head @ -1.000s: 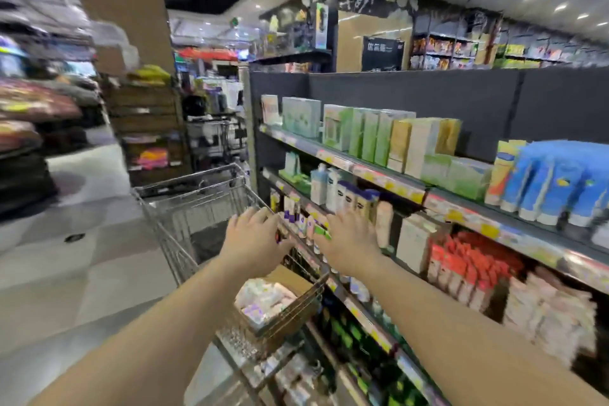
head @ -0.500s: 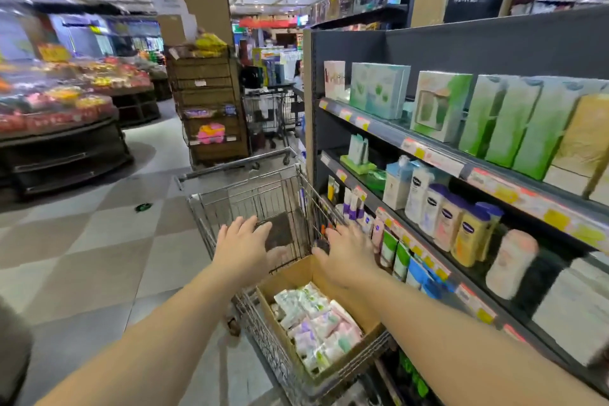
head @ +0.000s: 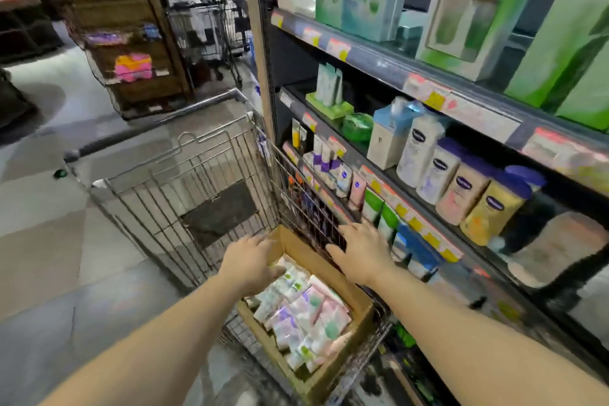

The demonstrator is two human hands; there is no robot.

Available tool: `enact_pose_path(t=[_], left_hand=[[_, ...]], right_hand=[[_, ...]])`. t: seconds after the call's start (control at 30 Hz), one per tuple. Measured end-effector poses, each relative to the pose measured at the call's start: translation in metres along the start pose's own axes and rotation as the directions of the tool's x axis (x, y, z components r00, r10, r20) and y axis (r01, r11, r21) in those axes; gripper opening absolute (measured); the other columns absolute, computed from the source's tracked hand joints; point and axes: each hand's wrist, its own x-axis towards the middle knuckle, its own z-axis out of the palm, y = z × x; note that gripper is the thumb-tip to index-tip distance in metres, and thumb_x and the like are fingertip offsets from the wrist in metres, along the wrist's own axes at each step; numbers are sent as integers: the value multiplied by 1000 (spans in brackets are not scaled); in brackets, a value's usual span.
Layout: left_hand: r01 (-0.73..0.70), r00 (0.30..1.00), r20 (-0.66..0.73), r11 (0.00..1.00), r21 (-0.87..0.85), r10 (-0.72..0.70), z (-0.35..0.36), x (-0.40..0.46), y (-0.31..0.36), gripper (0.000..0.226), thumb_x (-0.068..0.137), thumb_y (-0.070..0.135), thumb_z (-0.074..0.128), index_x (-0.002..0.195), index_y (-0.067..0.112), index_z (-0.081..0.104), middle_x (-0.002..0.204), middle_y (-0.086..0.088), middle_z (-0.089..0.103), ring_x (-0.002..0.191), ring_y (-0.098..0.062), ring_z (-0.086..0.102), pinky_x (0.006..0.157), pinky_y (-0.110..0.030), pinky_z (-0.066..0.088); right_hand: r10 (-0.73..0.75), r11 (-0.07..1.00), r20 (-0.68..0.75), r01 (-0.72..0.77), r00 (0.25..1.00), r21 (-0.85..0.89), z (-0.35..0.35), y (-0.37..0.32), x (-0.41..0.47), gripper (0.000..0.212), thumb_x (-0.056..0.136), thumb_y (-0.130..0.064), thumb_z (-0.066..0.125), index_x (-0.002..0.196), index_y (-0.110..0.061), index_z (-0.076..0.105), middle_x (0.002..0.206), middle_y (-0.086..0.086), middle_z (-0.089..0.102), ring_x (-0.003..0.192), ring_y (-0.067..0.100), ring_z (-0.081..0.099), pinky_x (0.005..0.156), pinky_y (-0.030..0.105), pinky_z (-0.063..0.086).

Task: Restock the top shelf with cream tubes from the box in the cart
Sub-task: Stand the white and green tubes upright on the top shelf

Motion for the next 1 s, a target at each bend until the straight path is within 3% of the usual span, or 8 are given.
enact_pose_path(t=[0.23, 0.37, 0.57, 0.77, 0.87, 1.0], left_hand=[[-241, 949, 215, 970, 27, 230, 66, 100, -26, 70, 86, 63, 53, 144, 25, 39, 147, 1, 45, 134, -21, 42, 112, -42, 34], [-276, 913, 314, 961, 10, 259, 105, 140, -53, 67, 88, 60, 53, 145, 27, 38, 147, 2, 46, 133, -20, 43, 110, -37, 37], [-100, 833, 544, 994, -40, 105, 176, 162, -101, 56, 88, 48, 60, 135, 21, 46, 132, -6, 57, 119, -26, 55, 97, -35, 46], [87, 740, 671, 981, -171, 51, 240, 180, -101, 49, 92, 27, 60, 135, 12, 44, 135, -10, 54, 120, -26, 53, 99, -34, 44], [161, 762, 648, 966, -203, 9, 261, 189, -88, 47, 93, 36, 56, 132, 11, 49, 134, -12, 55, 123, -29, 52, 98, -34, 41], [214, 828, 557, 953, -212, -62, 281, 196, -83, 43, 87, 50, 59, 112, 16, 60, 113, -9, 64, 105, -28, 61, 84, -34, 47]], right_hand=[[338, 937, 36, -340, 941, 81, 58, 14, 36, 54, 90, -52, 52, 135, -21, 52, 135, 5, 55, 129, 27, 45, 106, 38, 37], [471, 864, 120, -484, 874, 134, 108, 9, 46, 43, 91, -48, 52, 126, -23, 57, 126, 3, 57, 125, 28, 48, 102, 40, 42], [522, 807, 315, -579, 793, 121, 200, -11, 47, 46, 94, -54, 42, 126, -24, 54, 129, 1, 55, 125, 25, 47, 98, 37, 42], [560, 769, 345, -628, 753, 122, 249, -11, 47, 44, 94, -51, 48, 129, -24, 55, 132, 1, 56, 124, 23, 45, 101, 37, 40], [557, 753, 357, -637, 750, 162, 268, -10, 51, 42, 96, -45, 46, 132, -25, 53, 133, 0, 55, 124, 21, 45, 100, 36, 42], [544, 737, 370, -639, 753, 217, 289, -15, 59, 44, 97, -40, 48, 139, -27, 48, 137, -1, 52, 127, 19, 43, 104, 33, 39]])
